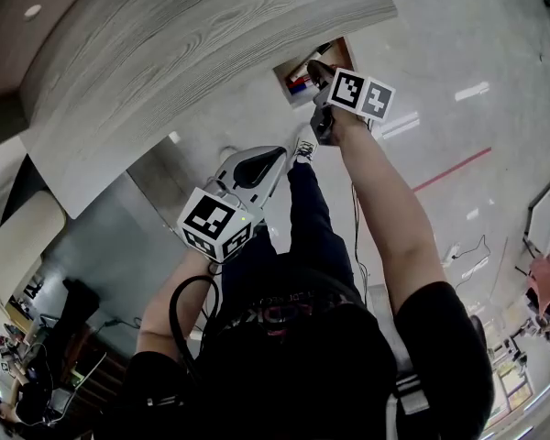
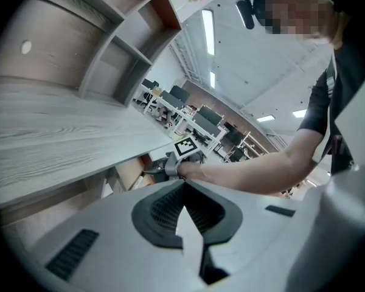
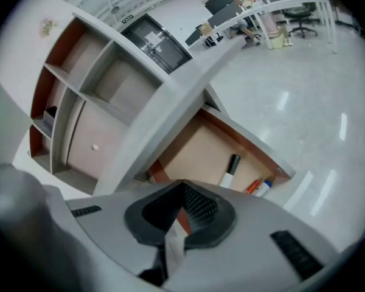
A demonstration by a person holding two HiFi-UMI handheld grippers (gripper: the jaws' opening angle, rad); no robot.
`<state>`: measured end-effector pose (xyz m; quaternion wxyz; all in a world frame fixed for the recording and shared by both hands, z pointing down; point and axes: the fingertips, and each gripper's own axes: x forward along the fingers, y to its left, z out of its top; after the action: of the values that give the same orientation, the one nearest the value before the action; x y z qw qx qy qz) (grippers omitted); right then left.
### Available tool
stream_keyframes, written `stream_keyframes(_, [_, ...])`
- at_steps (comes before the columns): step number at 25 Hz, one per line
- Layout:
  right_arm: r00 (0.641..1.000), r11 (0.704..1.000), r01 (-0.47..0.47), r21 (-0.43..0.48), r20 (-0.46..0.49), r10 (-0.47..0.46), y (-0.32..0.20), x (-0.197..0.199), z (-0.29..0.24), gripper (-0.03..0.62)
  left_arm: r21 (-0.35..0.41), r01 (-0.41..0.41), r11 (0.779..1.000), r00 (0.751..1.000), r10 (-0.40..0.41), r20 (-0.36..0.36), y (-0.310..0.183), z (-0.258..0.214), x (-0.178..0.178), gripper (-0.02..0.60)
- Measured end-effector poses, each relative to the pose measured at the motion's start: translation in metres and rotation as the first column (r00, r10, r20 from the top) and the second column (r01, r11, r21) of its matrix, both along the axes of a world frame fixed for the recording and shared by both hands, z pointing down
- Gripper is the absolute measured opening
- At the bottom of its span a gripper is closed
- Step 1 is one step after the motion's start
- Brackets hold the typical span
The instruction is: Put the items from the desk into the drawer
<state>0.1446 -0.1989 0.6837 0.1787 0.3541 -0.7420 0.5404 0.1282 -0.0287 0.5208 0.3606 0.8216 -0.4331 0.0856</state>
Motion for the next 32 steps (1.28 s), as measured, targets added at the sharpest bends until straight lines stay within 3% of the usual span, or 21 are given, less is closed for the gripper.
stream_keyframes(4, [0.995, 0.984, 0.079, 0.158, 0.046, -0.088, -0.001, 0.002, -0.046, 0.018, 0.047, -0.029, 0.998, 1.000, 0.029, 0.012, -0.011, -0.011, 0.008, 0.009])
stream_keyframes(10, [0.980, 0.917, 0.077, 0.392, 0.140, -0.142, -0.011, 0.012, -0.148, 0.018, 0.139, -0.081, 0.987, 0.997, 0.077, 0.032, -0.028, -0.039, 0.012, 0.009])
stream_keyframes(16, [0.967, 0.822, 0.040, 0.568, 0.185, -0.175, 0.019, 0.007, -0.241, 0.018, 0.235, -0.086, 0.968, 0.996, 0.081, 0.032, -0.010, -0.069, -0.015, 0.009])
stream_keyframes(20, [0.958, 0.735, 0.059, 0.675, 0.169, -0.232, 0.050, 0.007, -0.301, 0.018, 0.302, -0.047, 0.952, 0.999, 0.038, 0.038, -0.006, -0.104, -0.027, 0.009])
stream_keyframes(24, [0.944, 0.661, 0.115, 0.742, 0.125, -0.305, 0.088, -0.004, -0.338, 0.018, 0.341, -0.007, 0.940, 1.000, -0.003, 0.030, 0.001, -0.133, -0.044, 0.009])
stream_keyframes(27, [0.929, 0.623, 0.162, 0.765, 0.094, -0.357, 0.122, -0.011, -0.349, 0.018, 0.345, -0.002, 0.939, 1.000, -0.008, 0.029, 0.015, -0.143, -0.050, 0.009])
stream_keyframes(30, [0.915, 0.611, 0.192, 0.768, 0.084, -0.394, 0.153, -0.017, -0.348, 0.018, 0.338, -0.014, 0.941, 0.999, 0.003, 0.033, 0.029, -0.145, -0.053, 0.009])
stream_keyframes(32, [0.912, 0.622, 0.198, 0.758, 0.090, -0.400, 0.170, -0.021, -0.341, 0.018, 0.333, -0.008, 0.943, 1.000, 0.000, 0.024, 0.035, -0.144, -0.055, 0.009])
